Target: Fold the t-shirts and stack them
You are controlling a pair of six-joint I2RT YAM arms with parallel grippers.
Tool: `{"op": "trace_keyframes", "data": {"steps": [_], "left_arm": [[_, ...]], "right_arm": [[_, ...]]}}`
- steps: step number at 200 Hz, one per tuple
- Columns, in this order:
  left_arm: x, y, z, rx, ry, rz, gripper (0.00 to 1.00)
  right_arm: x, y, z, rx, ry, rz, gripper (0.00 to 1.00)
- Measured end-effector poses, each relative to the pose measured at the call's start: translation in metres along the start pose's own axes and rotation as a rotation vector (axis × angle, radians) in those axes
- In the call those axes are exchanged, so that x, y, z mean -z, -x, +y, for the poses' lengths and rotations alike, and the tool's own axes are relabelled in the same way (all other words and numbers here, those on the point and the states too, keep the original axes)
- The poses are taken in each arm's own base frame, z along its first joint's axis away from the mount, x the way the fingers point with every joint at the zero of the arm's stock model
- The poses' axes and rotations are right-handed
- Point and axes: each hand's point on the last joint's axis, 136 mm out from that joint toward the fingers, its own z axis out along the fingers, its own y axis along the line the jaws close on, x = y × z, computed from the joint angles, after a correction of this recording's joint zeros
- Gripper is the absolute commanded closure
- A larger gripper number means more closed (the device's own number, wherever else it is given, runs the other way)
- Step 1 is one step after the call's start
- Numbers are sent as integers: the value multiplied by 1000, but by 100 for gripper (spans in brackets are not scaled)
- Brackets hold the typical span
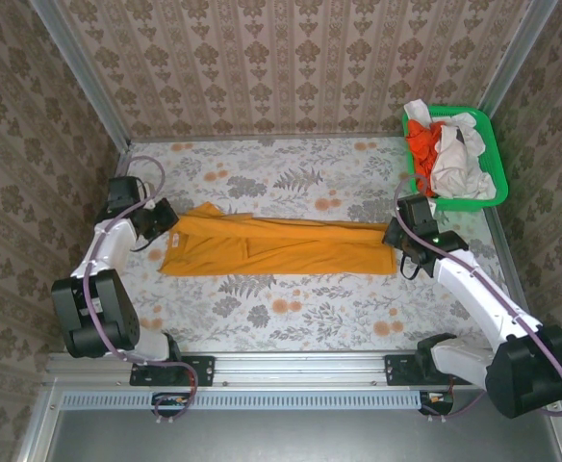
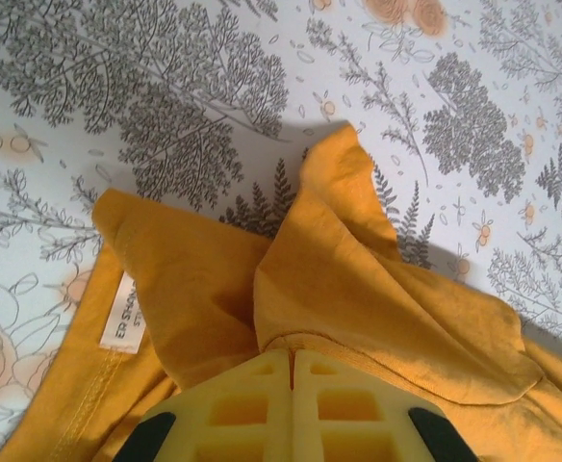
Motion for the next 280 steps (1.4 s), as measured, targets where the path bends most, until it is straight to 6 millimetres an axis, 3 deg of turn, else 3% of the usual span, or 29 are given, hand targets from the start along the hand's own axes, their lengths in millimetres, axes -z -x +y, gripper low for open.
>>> {"op": "trace_keyframes", "data": {"steps": [45, 90, 141, 165, 198, 233, 259, 280], "left_arm": [[3, -9, 7, 12, 12, 5, 100], [7, -4, 1, 24, -5, -7, 100], [30, 3, -12, 4, -35, -67, 100], [33, -4, -9, 8, -33, -69, 100], [22, -27, 8, 38, -3, -15, 100], [16, -38, 16, 50, 13, 10, 100], [12, -40, 19, 55, 20, 19, 100], [7, -39, 21, 62, 23, 24, 100]], "right_arm": [[-5, -14, -8, -2, -24, 37, 100], [-3, -13, -7, -2, -21, 39, 100], [24, 1, -6, -21, 21, -21, 100], [31, 0, -9, -26, 31, -35, 100], [13, -29, -22, -8, -15, 39, 100], [-14, -59, -30, 2, -66, 138, 100], [-21, -60, -27, -2, -65, 146, 100], [-25, -50, -20, 7, -55, 130, 100]]}}
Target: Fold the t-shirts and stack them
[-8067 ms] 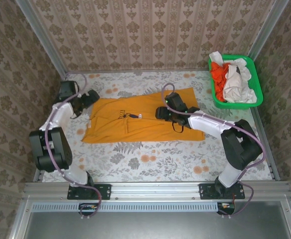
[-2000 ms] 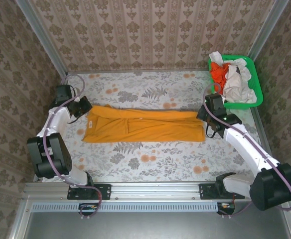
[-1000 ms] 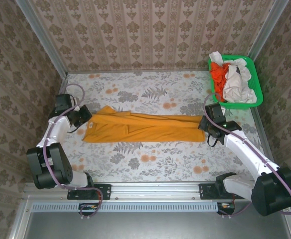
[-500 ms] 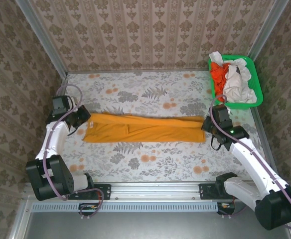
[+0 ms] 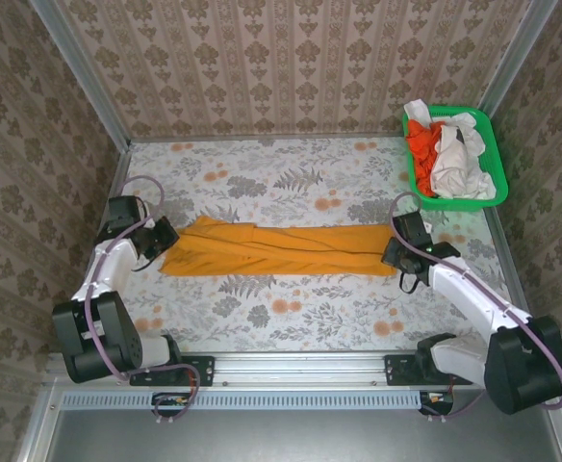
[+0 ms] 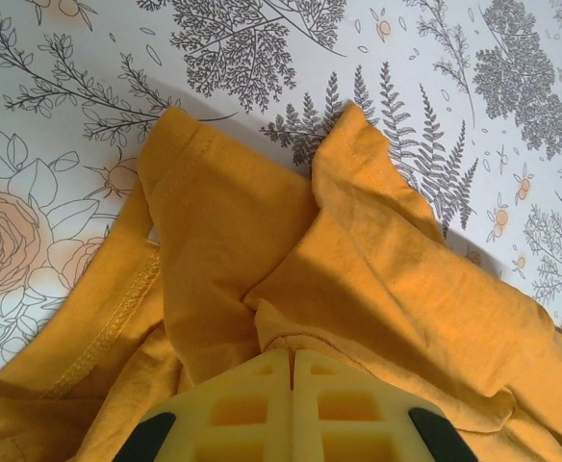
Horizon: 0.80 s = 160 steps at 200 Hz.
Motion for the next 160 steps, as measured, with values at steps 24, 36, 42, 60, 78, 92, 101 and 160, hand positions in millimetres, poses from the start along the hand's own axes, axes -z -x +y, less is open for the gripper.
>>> {"op": "trace_keyframes", "data": {"steps": [24, 36, 42, 60, 78, 92, 101, 160], "left_arm": [[-5, 12, -3, 8, 0, 1, 100], [-4, 25, -10, 3, -8, -17, 100], [-2, 32, -13, -1, -14, -30, 100], [8, 54, -27, -20, -36, -80, 100], [17, 70, -38, -37, -55, -122, 100], [18, 73, -40, -41, -59, -131, 100], [18, 71, -39, -40, -58, -128, 100], [2, 17, -2, 15, -1, -29, 100]], "right_arm": [[-2, 42, 19, 20, -3, -42, 100], [1, 71, 32, 30, 8, -85, 100], [4, 88, 40, 35, 16, -113, 100], [18, 131, 60, 44, 48, -199, 100], [34, 157, 70, 47, 78, -271, 100], [38, 161, 71, 54, 84, -290, 100], [35, 157, 69, 57, 81, -285, 100], [7, 50, 13, 36, 19, -104, 100]]}}
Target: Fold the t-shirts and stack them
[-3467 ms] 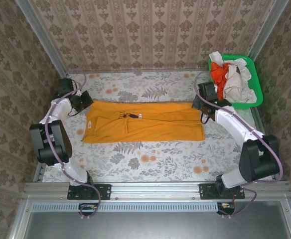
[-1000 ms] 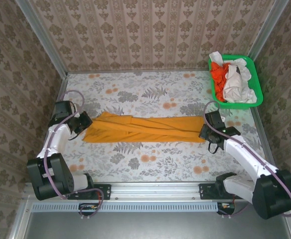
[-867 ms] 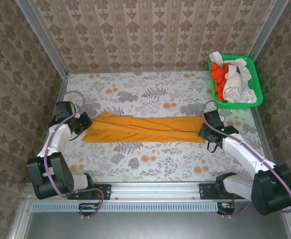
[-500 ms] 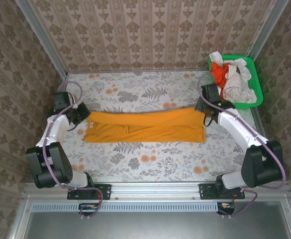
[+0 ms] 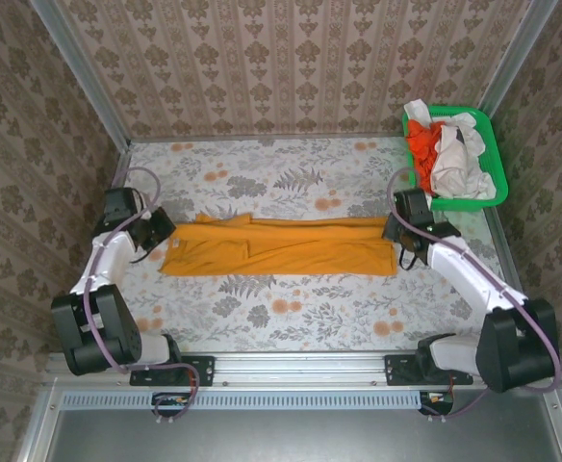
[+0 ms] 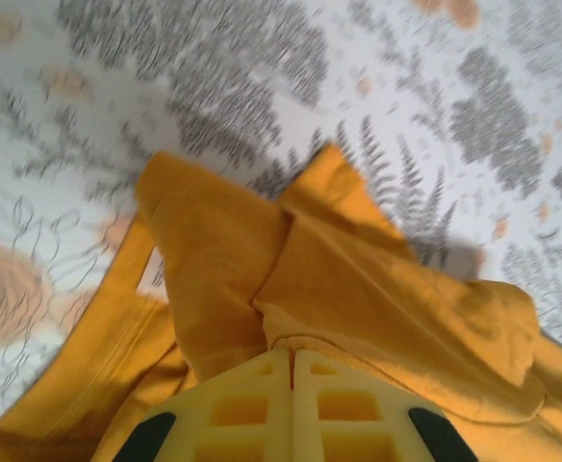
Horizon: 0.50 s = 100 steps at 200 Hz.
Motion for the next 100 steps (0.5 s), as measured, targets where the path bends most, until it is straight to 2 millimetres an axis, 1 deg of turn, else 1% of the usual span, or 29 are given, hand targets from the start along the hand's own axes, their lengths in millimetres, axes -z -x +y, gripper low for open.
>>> {"op": "trace_keyframes", "data": {"steps": [20, 33, 53, 100], "left_arm": [[-6, -14, 12, 23, 20, 34, 100], [-6, -17, 14, 27, 24, 39, 100], [-6, -15, 14, 27, 23, 32, 100], [-6, -13, 15, 26, 27, 25, 100]], "right_arm": [[3, -20, -9, -25, 4, 25, 100], [3, -28, -12, -36, 5, 34, 100], [2, -32, -13, -50, 7, 47, 100], [5, -38, -6, -96, 55, 73, 100]]}}
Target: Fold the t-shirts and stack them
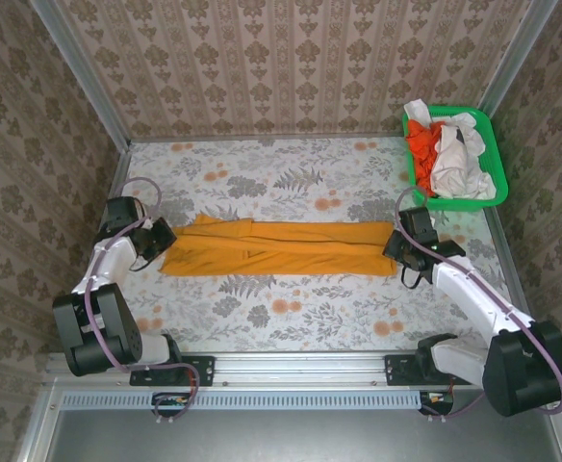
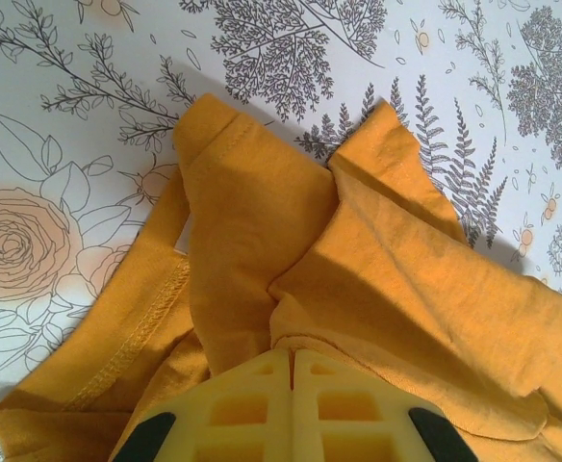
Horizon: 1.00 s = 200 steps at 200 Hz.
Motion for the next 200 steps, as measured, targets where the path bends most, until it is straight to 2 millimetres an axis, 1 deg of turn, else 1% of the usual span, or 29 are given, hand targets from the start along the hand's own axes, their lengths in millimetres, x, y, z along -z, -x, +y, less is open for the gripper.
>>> {"op": "trace_keyframes", "data": {"steps": [34, 47, 62, 67, 69, 72, 80, 89, 98, 105, 115, 125, 135, 146, 155, 169, 183, 191, 200], "left_arm": [[0, 2, 0, -2, 4, -7, 100], [0, 2, 1, -2, 8, -11, 100], [0, 4, 1, -4, 9, -17, 100], [-1, 4, 2, -5, 9, -18, 98], [-1, 3, 2, -4, 9, -18, 97], [-2, 3, 2, -4, 8, -18, 95], [-3, 2, 4, -3, 10, -17, 86], [-5, -1, 6, 1, 15, -13, 72], [-6, -3, 9, 10, 26, -11, 55], [-7, -4, 12, 12, 36, -10, 41], [-7, -4, 14, 18, 50, -16, 26], [-4, -1, 15, 12, 64, -35, 14], [1, 2, 14, 9, 78, -61, 6], [6, 5, 8, -21, 89, -90, 1], [8, 7, -3, -53, 88, -107, 0], [8, 7, -27, -125, 75, -117, 0], [4, 5, -52, -187, 53, -113, 0], [-1, 5, -66, -215, 37, -107, 0], [-9, 4, -75, -232, 25, -97, 0]], "right_arm": [[6, -6, 0, -26, 33, -2, 100], [2, -14, -4, -32, 28, 14, 100], [-6, -29, -10, -36, 11, 55, 100], [-9, -33, -12, -34, 5, 69, 100], [-10, -35, -13, -35, 1, 75, 99], [-12, -38, -14, -35, -2, 84, 95], [-15, -44, -16, -36, -9, 106, 78], [-18, -48, -17, -38, -13, 123, 59], [-18, -49, -18, -41, -14, 127, 47], [-17, -48, -17, -39, -10, 122, 40], [-14, -45, -16, -26, 0, 110, 31], [-10, -40, -13, -14, 15, 89, 27], [-5, -33, -8, 0, 34, 66, 25], [0, -21, -1, 9, 58, 37, 25], [4, -12, 7, 18, 77, 14, 24], [4, -1, 21, 29, 104, -7, 24], [-2, 4, 37, 50, 123, -2, 24], [-8, 3, 46, 67, 126, 14, 24], [-16, 1, 57, 87, 131, 31, 24]]}}
